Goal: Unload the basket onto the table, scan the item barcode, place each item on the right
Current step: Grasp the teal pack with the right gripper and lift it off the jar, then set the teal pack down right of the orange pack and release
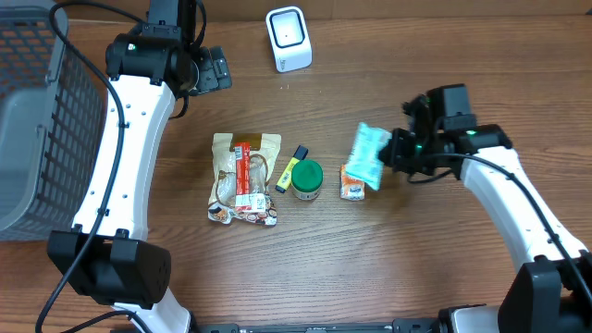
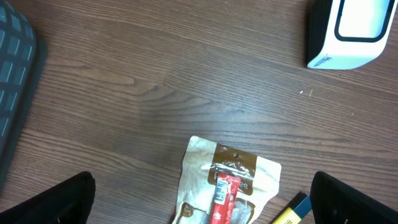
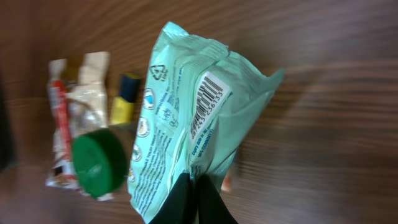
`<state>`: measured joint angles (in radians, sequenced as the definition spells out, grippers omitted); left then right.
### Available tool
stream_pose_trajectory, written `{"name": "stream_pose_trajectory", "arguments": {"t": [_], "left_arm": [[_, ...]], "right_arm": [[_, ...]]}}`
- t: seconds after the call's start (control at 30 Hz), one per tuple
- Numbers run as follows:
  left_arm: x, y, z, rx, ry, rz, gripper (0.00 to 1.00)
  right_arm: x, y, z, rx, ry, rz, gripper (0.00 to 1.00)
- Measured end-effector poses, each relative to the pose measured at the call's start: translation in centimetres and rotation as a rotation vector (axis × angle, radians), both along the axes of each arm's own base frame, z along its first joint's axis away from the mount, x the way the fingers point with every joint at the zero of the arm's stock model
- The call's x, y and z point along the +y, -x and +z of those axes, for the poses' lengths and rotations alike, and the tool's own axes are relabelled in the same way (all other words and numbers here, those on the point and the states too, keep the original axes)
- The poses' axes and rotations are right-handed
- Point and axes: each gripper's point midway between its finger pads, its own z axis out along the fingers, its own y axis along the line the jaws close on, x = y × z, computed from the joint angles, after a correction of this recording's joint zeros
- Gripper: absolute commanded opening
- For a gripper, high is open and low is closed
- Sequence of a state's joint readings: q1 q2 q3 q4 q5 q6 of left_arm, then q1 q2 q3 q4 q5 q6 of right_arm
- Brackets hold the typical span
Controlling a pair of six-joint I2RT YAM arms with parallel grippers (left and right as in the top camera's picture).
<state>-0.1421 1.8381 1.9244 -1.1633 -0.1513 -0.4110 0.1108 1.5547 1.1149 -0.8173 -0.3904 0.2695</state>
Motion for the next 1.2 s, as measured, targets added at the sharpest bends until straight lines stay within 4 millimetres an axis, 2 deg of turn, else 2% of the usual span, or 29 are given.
{"name": "stream_pose_trajectory", "arguments": {"t": [0.17, 0.4, 0.63, 1.13, 1.17, 1.2], "left_arm": [[0.0, 0.0, 0.0, 0.000, 0.000, 0.000, 1.00], [0.0, 0.0, 0.0, 0.000, 0.000, 0.000, 1.00], [0.0, 0.0, 0.0, 0.000, 0.000, 0.000, 1.00], [0.0, 0.0, 0.0, 0.000, 0.000, 0.000, 1.00], [0.0, 0.0, 0.0, 0.000, 0.000, 0.000, 1.00], [0.0, 0.0, 0.0, 0.000, 0.000, 0.000, 1.00]], "right_arm": [[-4.3, 0.8, -1.4, 0.048, 0.164, -0.064, 0.04], [-6.0, 1.8, -3.4, 0.073, 0.264, -0.067, 0.04], [-6.0, 3.0, -5.8, 0.095, 0.278, -0.019, 0.04], [-3.2, 3.8, -5.8, 0.078, 0.244, 0.117, 0.04], [-3.0, 3.8, -5.8, 0.077, 0.244, 0.124, 0.10], [-2.9, 3.9, -5.8, 0.078, 0.242, 0.128, 0.22]]}}
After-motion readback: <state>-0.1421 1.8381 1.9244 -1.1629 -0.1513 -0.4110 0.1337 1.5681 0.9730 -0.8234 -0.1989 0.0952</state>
